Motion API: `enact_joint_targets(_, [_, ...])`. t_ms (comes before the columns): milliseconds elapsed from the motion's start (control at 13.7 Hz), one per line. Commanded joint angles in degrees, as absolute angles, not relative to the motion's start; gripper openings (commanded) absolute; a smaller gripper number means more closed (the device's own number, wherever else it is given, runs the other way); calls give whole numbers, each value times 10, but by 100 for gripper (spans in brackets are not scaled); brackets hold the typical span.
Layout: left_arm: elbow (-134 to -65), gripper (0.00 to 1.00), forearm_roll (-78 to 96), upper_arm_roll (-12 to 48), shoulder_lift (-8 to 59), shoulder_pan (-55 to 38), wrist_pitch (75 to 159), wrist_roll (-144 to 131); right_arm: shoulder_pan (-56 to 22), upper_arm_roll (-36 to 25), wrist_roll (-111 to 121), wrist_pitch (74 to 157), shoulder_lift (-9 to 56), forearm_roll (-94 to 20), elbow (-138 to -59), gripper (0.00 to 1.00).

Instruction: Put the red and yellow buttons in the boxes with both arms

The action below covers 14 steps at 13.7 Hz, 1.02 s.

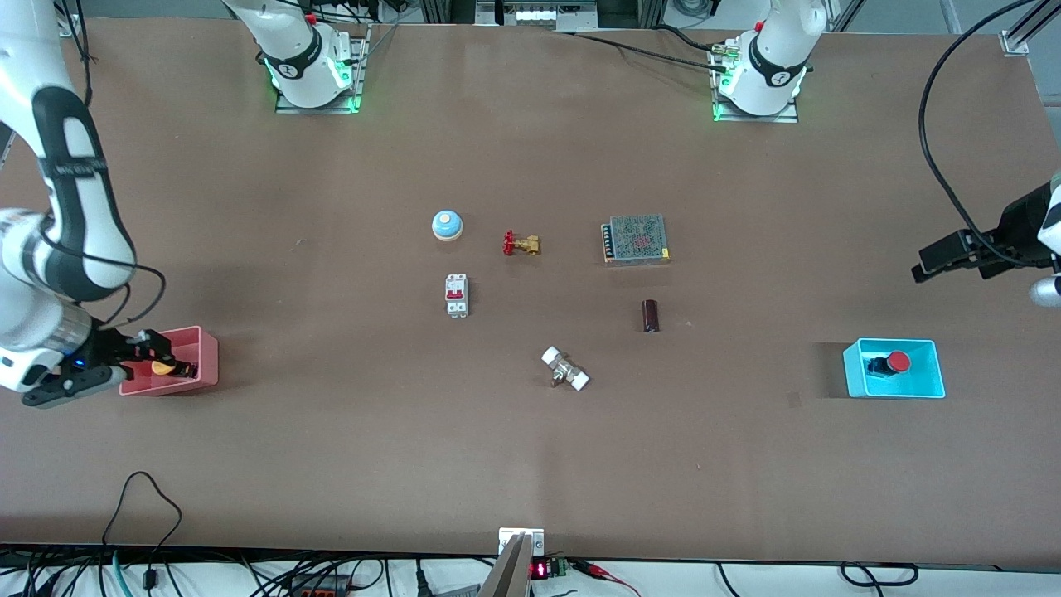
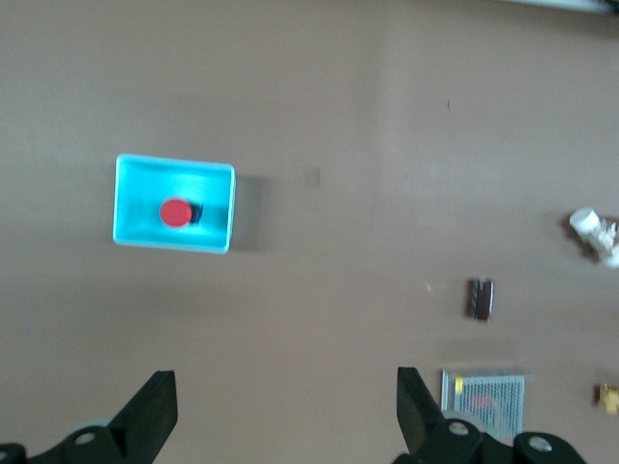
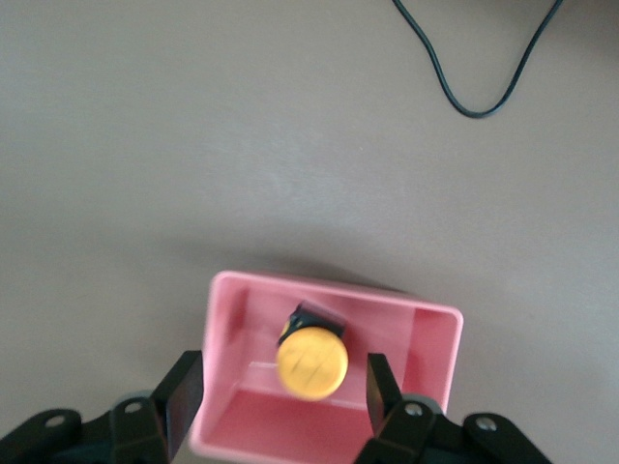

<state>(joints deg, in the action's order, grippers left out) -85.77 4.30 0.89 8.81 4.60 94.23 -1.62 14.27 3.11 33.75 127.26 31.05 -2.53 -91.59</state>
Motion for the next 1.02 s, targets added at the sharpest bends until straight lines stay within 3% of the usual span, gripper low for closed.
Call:
enact_joint_targets(0, [-838,100,44,11,84,50,898,-18,125,32,323,1198,233,-40,-933,90])
enact_joint_targets(73, [-838,100,44,12,85,49,899,-18,110,32,282,1164,206,-40,-936,100])
enact_joint_targets(292, [-842,100,30,15,83,49,901,-18,40,31,106,1090,136,-28,-938,100])
enact_joint_targets(511, [-844,100,16,17,81,48,902,-18,18,32,43,1077,80,-27,-939,100])
enact_joint_targets(949, [-845,100,16,17,80,47,902,-18,17,32,39,992,54,-22,-929,100])
